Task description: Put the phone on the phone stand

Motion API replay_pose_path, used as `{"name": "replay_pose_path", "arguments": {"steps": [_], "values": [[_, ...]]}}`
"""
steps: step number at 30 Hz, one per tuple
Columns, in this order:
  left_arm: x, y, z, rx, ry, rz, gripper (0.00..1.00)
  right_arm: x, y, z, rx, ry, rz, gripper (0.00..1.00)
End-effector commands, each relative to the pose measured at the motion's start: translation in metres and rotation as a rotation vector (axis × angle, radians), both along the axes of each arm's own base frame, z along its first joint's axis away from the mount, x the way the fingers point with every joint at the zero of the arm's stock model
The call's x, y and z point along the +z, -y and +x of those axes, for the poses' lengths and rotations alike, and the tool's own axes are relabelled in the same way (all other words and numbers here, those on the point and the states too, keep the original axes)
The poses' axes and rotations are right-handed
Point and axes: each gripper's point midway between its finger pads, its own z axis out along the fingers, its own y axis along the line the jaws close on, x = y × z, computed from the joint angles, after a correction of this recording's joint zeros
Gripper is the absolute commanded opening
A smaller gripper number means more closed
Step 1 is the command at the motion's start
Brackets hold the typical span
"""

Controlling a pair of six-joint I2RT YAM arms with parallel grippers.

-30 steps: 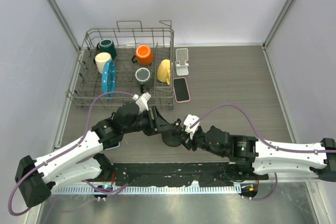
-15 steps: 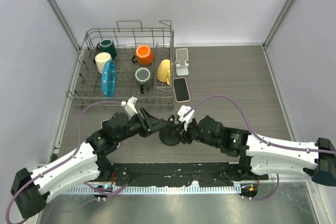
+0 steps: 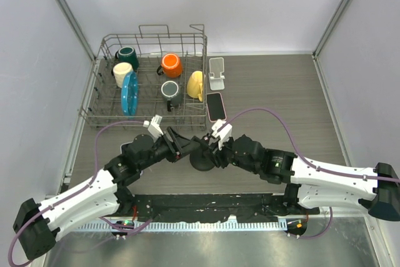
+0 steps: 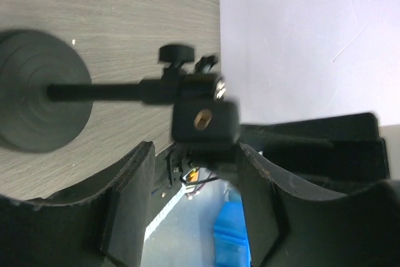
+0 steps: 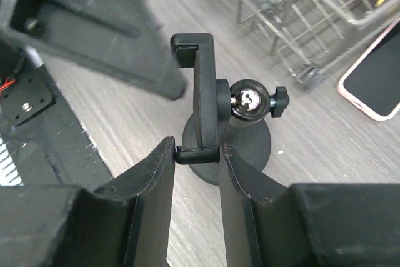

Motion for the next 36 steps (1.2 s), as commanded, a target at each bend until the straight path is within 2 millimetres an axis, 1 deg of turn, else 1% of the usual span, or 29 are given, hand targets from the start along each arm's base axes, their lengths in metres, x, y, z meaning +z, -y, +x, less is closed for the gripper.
{"name": "replay_pose_path", "arguments": {"steps": [1,2,3,4,5,7,8,10,11,13,14,15,17,18,19,20,21,22,23,24,26,27,28,29,30,32,33,34,36], "values": [[-0.012,-0.007,-0.008,-0.010,-0.022,0.074,0.65,0.000,0.029,0.030,-0.189,0.041,-0.081,0.33],[-0.010,-0.008,-0.008,-0.014,-0.010,0.086,0.72,0.000,0.028,0.028,-0.180,0.030,-0.079,0.49],[-0.009,-0.008,-0.008,-0.018,-0.006,0.096,0.76,0.002,0.027,0.027,-0.182,0.017,-0.071,0.55],[-0.006,-0.009,-0.009,-0.025,-0.006,0.112,0.80,-0.003,0.028,0.027,-0.187,0.008,-0.086,0.61],[-0.006,-0.009,-0.009,-0.029,-0.002,0.126,0.90,-0.002,0.028,0.027,-0.191,0.003,-0.085,0.68],[-0.006,-0.015,-0.010,-0.025,0.007,0.165,0.95,-0.003,0.027,0.027,-0.202,-0.019,-0.077,0.72],[-0.005,-0.018,-0.009,-0.015,0.012,0.176,0.99,-0.004,0.026,0.026,-0.205,-0.029,-0.076,0.74],[-0.002,-0.025,-0.009,-0.007,0.026,0.207,1.00,0.001,0.024,0.024,-0.199,-0.043,-0.064,0.75],[0.003,-0.028,-0.009,0.001,0.042,0.211,1.00,0.005,0.022,0.024,-0.196,-0.045,-0.056,0.75],[0.008,-0.034,-0.008,0.005,0.069,0.256,1.00,0.007,0.022,0.022,-0.183,-0.049,-0.061,0.75],[0.008,-0.036,-0.008,-0.001,0.068,0.279,1.00,0.009,0.022,0.022,-0.181,-0.047,-0.058,0.75],[0.012,-0.043,-0.003,0.036,0.075,0.310,1.00,0.012,0.023,0.022,-0.181,-0.043,-0.054,0.75],[0.013,-0.043,0.000,0.032,0.087,0.336,1.00,0.013,0.024,0.021,-0.173,-0.036,-0.053,0.75],[0.019,-0.041,0.005,0.036,0.106,0.323,1.00,0.014,0.023,0.021,-0.170,-0.037,-0.051,0.75],[0.021,-0.034,0.000,-0.020,0.110,0.306,1.00,0.013,0.021,0.019,-0.161,-0.045,-0.049,0.75],[0.024,-0.029,0.001,-0.046,0.114,0.297,1.00,0.012,0.020,0.018,-0.159,-0.054,-0.046,0.75],[0.025,-0.024,0.009,-0.055,0.105,0.300,0.99,0.012,0.019,0.018,-0.158,-0.059,-0.041,0.75],[0.026,-0.018,0.005,-0.110,0.096,0.288,0.97,0.009,0.017,0.017,-0.157,-0.067,-0.040,0.75],[0.026,-0.017,0.009,-0.132,0.118,0.313,0.96,0.007,0.016,0.017,-0.163,-0.076,-0.035,0.75],[0.025,-0.016,0.017,-0.129,0.107,0.340,0.95,0.008,0.015,0.018,-0.168,-0.080,-0.025,0.75],[0.023,-0.017,0.025,-0.136,0.124,0.375,0.90,0.008,0.013,0.021,-0.187,-0.085,-0.019,0.75],[0.028,-0.016,0.032,-0.129,0.140,0.358,0.88,0.008,0.012,0.021,-0.197,-0.096,-0.009,0.74],[0.027,-0.013,0.035,-0.141,0.135,0.345,0.88,0.008,0.011,0.022,-0.203,-0.097,-0.007,0.75],[0.032,-0.006,0.031,-0.189,0.144,0.304,0.88,0.007,0.013,0.025,-0.221,-0.093,-0.010,0.74],[0.038,0.000,0.035,-0.190,0.163,0.262,0.89,0.007,0.015,0.026,-0.237,-0.096,-0.009,0.74],[0.040,0.010,0.032,-0.236,0.156,0.212,0.89,0.005,0.020,0.028,-0.257,-0.089,-0.022,0.74],[0.044,0.015,0.032,-0.245,0.158,0.178,0.87,0.004,0.025,0.030,-0.279,-0.081,-0.036,0.74],[0.043,0.018,0.032,-0.255,0.149,0.159,0.81,0.005,0.029,0.031,-0.293,-0.075,-0.041,0.74],[0.040,0.022,0.027,-0.280,0.148,0.123,0.76,0.010,0.035,0.032,-0.311,-0.057,-0.035,0.74]]}}
